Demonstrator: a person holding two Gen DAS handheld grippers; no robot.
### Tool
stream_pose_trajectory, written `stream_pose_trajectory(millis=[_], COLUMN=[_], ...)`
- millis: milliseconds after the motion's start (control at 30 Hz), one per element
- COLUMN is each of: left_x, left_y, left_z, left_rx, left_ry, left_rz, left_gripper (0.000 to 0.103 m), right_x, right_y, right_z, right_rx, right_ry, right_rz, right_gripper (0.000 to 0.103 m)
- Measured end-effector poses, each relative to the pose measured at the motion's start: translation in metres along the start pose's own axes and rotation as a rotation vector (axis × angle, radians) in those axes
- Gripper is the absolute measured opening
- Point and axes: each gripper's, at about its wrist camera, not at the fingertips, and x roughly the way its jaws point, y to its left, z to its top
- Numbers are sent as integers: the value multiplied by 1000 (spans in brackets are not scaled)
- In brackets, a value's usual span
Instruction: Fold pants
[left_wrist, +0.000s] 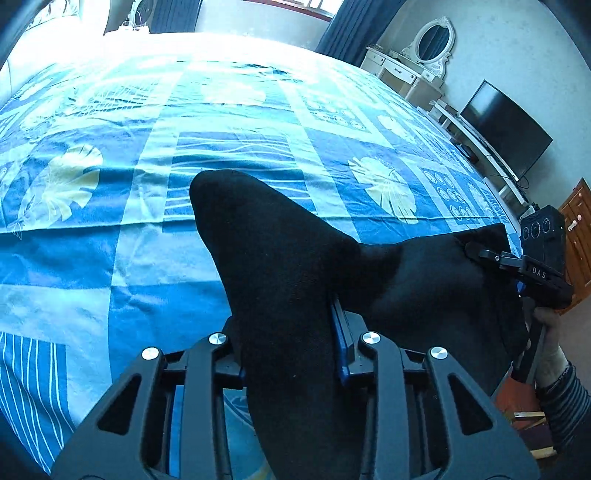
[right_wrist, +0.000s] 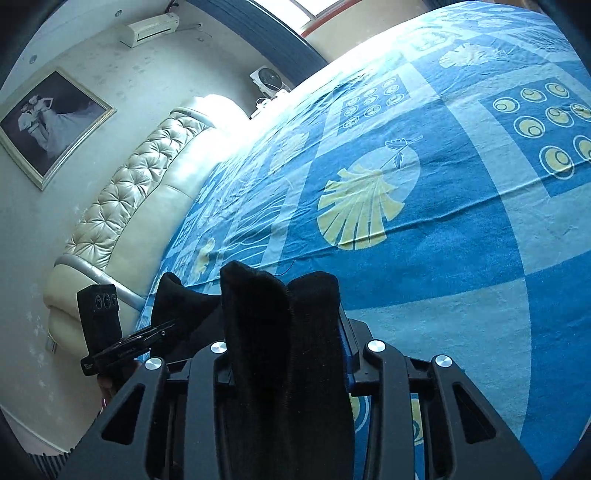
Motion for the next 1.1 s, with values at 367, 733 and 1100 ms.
stream_pose_trajectory(millis=[367,733,1100], left_x=[52,56,57], left_y=[22,25,30], left_z=[58,47,44], left_rx=[-19,-11,-23], left_ry=[19,-25,-35], left_rz=[102,105,87], left_gripper=[34,44,46], right_x=[44,53,51], right_y=[-21,-55,-55], right_z=[52,40,38], right_rx=[20,120,128], right_ry=[-25,-18,-24], right_rz=[-29,49,67], right_gripper=[35,37,37])
